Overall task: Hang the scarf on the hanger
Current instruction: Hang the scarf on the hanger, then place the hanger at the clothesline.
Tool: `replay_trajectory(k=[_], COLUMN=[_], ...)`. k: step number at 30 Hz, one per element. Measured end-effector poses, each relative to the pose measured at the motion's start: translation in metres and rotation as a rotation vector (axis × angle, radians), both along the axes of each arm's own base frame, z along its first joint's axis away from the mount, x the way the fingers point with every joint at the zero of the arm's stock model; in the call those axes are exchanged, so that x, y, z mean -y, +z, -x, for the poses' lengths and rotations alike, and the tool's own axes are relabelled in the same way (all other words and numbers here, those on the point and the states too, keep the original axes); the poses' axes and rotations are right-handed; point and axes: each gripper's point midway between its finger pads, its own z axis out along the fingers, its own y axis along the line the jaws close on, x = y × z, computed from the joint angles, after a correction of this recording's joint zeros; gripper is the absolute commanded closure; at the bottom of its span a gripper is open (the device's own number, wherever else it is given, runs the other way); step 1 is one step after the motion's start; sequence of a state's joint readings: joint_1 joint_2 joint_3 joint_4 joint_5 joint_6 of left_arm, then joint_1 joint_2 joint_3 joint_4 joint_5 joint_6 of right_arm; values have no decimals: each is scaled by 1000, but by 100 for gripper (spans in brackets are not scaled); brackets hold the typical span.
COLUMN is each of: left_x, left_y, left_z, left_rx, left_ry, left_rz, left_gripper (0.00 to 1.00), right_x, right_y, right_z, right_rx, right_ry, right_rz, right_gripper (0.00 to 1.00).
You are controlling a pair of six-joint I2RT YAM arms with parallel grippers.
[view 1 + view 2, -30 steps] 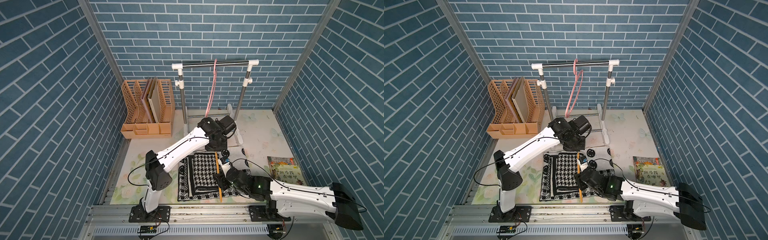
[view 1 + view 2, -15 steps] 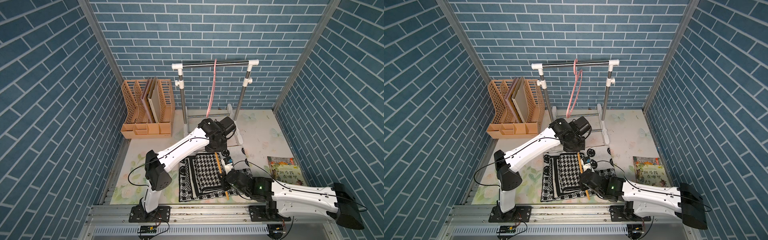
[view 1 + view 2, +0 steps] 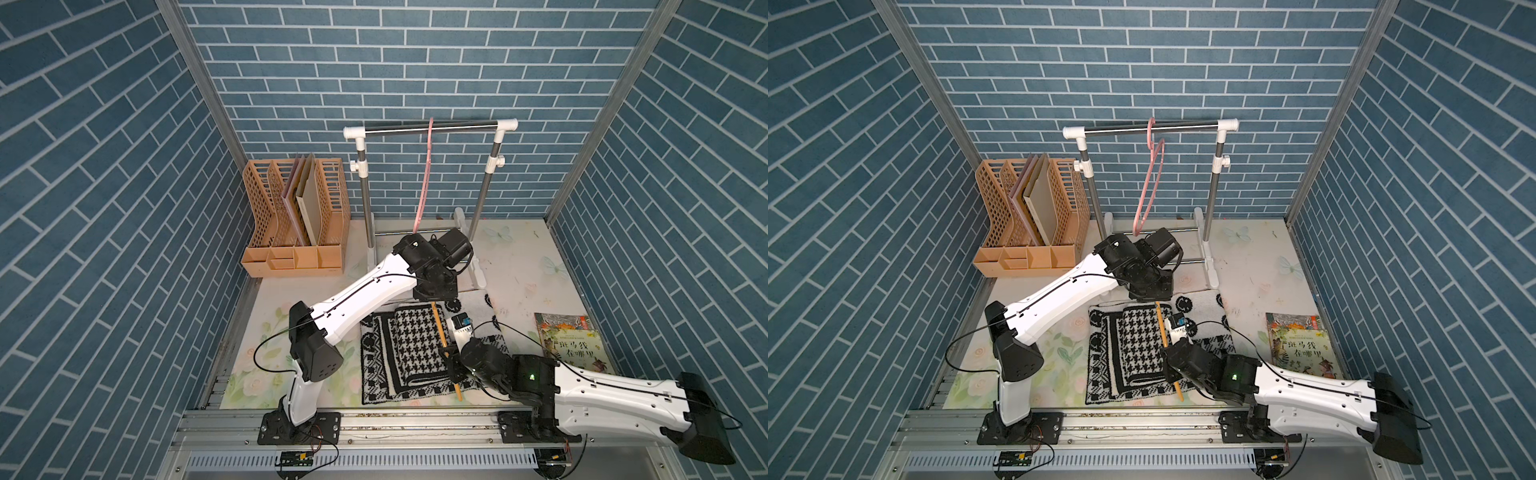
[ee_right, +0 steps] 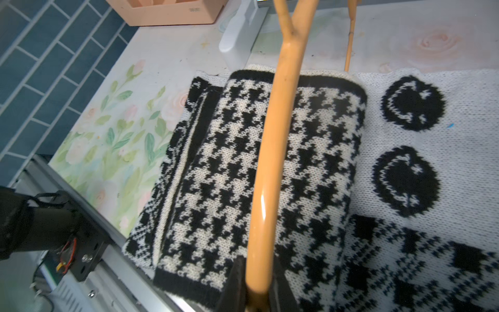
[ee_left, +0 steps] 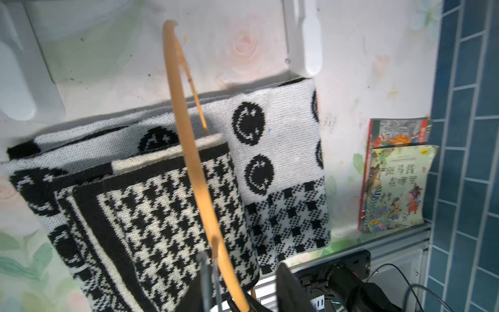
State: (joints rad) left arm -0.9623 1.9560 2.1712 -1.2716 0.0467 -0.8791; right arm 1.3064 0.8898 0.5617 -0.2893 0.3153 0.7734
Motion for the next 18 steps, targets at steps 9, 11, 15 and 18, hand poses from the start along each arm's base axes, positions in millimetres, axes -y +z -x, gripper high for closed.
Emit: replay_trajectory(k=[9, 11, 15, 18], left_x=[-37, -56, -97, -126], left_y=[111, 125, 141, 139], left_z=[5, 6, 3, 2], left_rx=[187, 211, 249, 256], left_ry=[49, 83, 170, 224], left_rz=[217, 237, 259, 244], left_gripper=[1, 3, 4, 4], right_x=[-12, -13, -15, -13], right_y=[48, 63, 102, 125], right_z=[10, 10, 11, 13], right_rx=[27, 41, 69, 81], right_ry=[93, 103, 115, 126], right_rz=[-101, -128, -205, -238], right_gripper=[100, 100, 100, 100])
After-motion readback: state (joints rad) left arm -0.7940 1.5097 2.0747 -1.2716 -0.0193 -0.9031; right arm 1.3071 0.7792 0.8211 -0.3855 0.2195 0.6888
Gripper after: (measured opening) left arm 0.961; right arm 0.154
